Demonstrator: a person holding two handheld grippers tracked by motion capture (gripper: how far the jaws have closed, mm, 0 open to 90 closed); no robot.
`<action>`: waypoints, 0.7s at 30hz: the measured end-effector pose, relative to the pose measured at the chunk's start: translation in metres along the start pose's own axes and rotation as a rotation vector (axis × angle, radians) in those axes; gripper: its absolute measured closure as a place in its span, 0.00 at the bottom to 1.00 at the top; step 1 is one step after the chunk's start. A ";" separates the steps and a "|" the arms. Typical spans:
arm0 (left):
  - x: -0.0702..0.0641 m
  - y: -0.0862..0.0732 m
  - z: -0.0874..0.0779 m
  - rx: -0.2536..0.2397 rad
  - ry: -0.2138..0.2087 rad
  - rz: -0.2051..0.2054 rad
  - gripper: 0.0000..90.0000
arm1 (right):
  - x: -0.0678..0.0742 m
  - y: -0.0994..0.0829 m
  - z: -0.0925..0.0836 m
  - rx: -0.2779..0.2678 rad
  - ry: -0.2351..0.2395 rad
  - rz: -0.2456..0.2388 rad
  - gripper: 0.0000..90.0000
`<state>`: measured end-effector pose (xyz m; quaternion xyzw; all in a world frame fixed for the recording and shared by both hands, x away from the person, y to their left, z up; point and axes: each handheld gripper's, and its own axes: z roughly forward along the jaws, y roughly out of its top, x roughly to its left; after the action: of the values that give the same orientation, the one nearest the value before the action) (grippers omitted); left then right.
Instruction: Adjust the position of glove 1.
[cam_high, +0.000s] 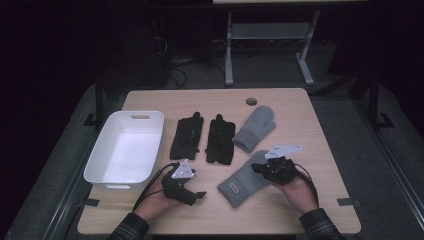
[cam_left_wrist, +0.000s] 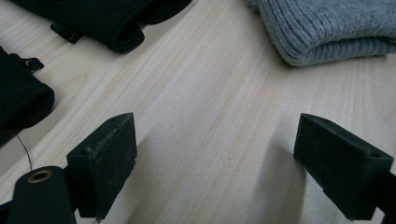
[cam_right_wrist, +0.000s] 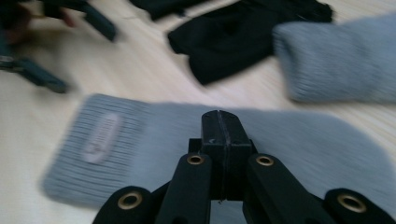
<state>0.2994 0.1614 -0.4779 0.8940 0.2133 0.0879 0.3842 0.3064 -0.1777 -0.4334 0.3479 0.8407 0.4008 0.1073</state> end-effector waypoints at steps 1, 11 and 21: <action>0.000 0.000 0.000 0.001 0.000 -0.001 0.14 | -0.004 -0.001 0.001 0.001 -0.005 0.003 1.00; 0.000 0.000 0.000 0.008 -0.001 0.004 0.14 | 0.005 -0.006 0.033 0.106 -0.025 -0.087 1.00; 0.000 0.000 0.000 0.007 0.000 0.003 0.14 | 0.011 -0.016 0.025 0.115 -0.033 -0.060 1.00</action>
<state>0.2995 0.1616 -0.4775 0.8955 0.2124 0.0879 0.3811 0.3017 -0.1626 -0.4609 0.3346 0.8706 0.3427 0.1127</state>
